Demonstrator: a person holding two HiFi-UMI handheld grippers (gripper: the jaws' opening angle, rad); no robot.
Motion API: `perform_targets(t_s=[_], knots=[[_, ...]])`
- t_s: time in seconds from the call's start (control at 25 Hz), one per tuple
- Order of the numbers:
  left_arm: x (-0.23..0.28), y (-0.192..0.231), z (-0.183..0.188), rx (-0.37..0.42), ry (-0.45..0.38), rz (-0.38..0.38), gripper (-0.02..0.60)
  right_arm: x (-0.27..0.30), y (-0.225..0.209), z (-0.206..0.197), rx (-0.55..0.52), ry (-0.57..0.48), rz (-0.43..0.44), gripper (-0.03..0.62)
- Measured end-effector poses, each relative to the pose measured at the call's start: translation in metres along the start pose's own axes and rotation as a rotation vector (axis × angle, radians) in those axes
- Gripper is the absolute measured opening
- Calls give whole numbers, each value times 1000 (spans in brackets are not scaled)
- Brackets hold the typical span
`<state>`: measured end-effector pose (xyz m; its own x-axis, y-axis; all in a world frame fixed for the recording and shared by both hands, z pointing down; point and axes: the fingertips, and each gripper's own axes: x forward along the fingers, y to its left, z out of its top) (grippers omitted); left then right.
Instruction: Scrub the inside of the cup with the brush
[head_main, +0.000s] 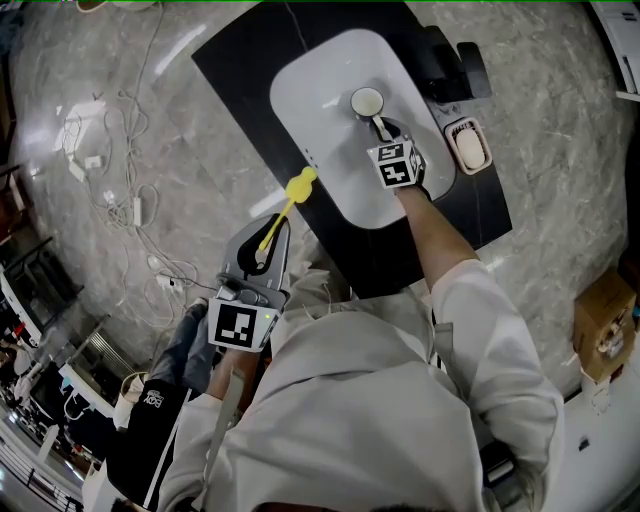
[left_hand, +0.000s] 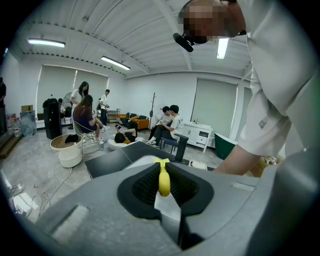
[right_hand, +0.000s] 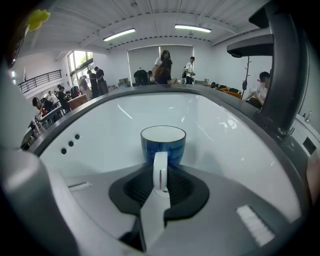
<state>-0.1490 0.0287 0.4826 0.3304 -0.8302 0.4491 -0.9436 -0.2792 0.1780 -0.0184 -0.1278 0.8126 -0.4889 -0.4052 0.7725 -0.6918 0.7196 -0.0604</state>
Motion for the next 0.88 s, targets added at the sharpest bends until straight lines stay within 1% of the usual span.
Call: perform_targets(t_s=[0.4, 0.64, 0.88], knots=[[-6, 2, -2, -6, 0, 10, 37, 8, 2, 35, -56, -58, 22, 57], [-9, 4, -2, -10, -3, 11, 37, 13, 4, 46, -121, -37, 41, 54], [-11, 6, 0, -17, -11, 8, 37, -1, 5, 50, -164, -46, 53, 54]])
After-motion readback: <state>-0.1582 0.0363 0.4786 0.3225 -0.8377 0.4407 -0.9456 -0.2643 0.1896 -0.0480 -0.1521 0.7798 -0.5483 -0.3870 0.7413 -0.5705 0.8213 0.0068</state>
